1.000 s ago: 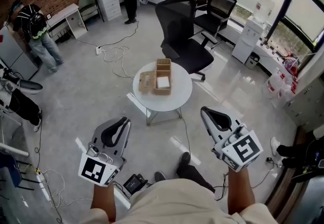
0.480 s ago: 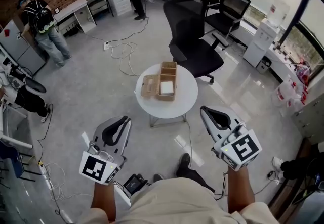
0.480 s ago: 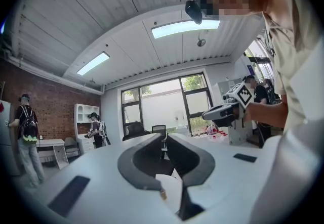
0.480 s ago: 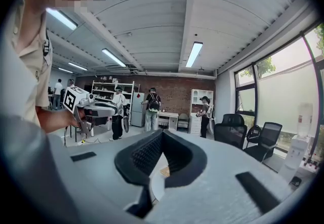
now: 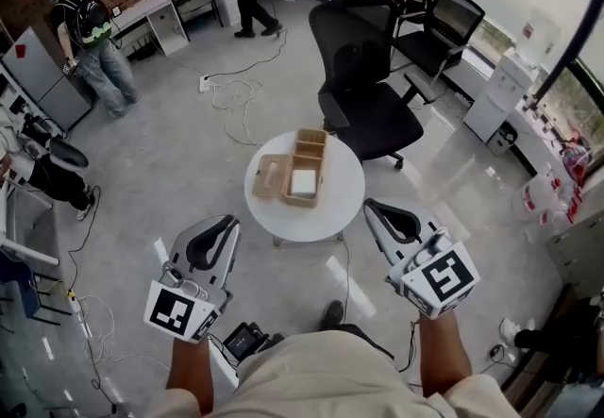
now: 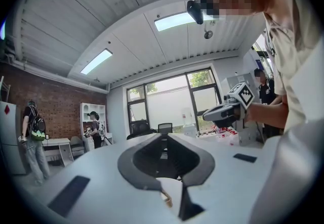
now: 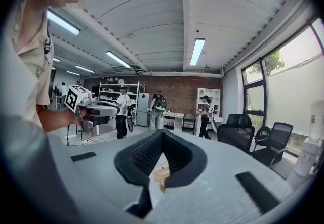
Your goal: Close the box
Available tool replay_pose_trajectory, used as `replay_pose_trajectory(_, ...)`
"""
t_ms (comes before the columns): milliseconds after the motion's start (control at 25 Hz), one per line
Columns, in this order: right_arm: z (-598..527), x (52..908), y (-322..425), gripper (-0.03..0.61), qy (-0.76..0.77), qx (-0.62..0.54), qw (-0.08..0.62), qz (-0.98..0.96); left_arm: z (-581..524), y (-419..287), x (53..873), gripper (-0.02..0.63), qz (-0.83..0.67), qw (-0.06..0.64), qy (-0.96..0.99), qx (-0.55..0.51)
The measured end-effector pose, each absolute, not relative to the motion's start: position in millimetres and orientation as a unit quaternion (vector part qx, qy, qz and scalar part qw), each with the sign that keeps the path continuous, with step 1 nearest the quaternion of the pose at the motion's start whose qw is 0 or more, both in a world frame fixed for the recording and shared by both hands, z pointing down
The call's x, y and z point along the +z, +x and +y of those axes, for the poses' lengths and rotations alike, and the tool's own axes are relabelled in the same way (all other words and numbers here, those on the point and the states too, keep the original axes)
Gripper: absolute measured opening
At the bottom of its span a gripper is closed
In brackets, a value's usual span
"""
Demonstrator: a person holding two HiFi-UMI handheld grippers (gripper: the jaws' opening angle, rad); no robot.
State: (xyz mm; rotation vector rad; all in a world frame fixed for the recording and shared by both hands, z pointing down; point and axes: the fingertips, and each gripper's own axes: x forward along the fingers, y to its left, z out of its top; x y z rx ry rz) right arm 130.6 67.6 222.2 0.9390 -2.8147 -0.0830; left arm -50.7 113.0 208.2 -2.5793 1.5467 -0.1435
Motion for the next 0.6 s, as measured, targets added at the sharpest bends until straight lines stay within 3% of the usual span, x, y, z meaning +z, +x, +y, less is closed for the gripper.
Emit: replay_pose_trajectory(600,-13,239,122,-0.008,0.309,-0.023,0.096,-0.946,31,-62,228,0.034,0.521,0.044,-0.852,-0.044)
